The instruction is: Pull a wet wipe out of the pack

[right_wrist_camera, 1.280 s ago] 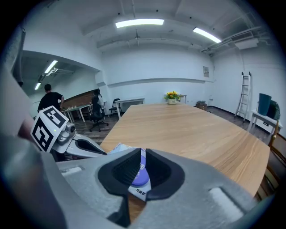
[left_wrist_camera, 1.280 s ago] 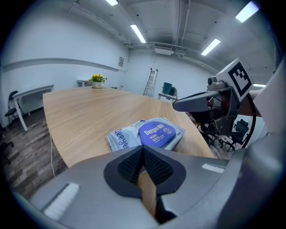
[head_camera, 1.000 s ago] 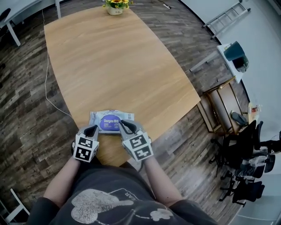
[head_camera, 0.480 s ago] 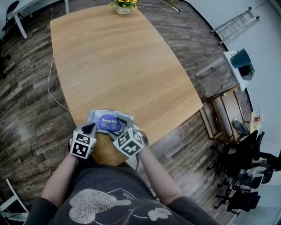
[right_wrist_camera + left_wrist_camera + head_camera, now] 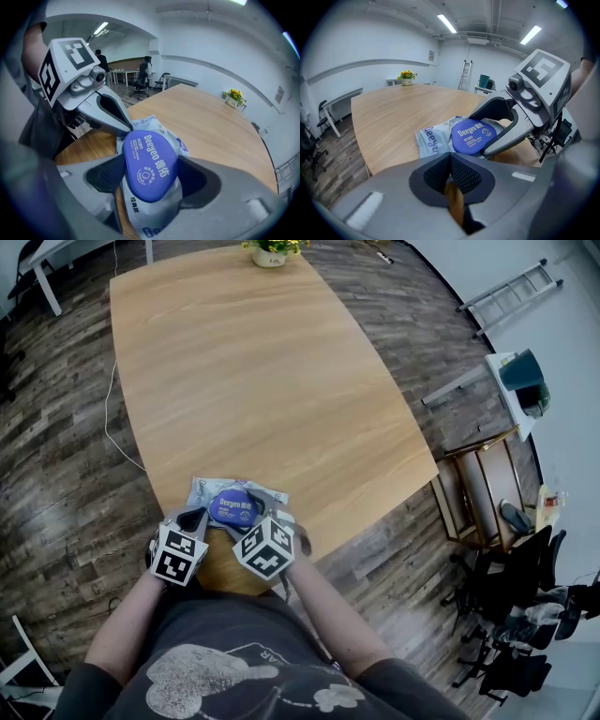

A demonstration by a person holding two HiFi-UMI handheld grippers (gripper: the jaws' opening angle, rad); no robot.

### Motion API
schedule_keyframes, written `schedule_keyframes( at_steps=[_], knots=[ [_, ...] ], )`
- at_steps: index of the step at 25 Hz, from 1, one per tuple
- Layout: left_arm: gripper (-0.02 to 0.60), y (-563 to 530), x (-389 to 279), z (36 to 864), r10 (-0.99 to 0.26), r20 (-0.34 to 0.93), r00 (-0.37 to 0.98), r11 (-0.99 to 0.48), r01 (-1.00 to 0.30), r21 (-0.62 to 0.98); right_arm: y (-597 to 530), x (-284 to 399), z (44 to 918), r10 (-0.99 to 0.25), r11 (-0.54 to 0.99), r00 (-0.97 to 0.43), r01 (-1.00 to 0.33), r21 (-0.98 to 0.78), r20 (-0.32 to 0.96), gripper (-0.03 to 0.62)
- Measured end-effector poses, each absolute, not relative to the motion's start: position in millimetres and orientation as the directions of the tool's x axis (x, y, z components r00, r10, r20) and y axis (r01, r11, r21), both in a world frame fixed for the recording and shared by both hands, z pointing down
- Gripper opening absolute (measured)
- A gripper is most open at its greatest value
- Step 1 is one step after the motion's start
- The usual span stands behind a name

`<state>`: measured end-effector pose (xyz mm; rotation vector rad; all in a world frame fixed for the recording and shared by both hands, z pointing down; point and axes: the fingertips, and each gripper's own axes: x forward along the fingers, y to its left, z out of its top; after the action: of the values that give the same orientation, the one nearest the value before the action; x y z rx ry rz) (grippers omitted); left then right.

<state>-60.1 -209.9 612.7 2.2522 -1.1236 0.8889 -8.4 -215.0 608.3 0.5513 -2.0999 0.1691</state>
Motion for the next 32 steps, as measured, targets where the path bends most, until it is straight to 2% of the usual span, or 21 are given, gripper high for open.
schedule_keyframes(
  at_steps=[9, 32],
  knots=[
    [0.017, -207.5, -56.6, 613.2, -0.481, 0.73, 0.486, -0.555, -0.813, 0.176, -215.1, -7.6, 610.0, -0.287, 0.894, -0.479, -0.445, 0.053, 0.83, 0.331],
    [0.017, -207.2, -53.8, 613.4, -0.459, 0.734, 0.5, -0.566, -0.802, 0.193, -218.6, -6.9, 605.0, -0.135, 0.89, -0.488, -0.442, -0.111, 0.863, 0.322]
  ],
)
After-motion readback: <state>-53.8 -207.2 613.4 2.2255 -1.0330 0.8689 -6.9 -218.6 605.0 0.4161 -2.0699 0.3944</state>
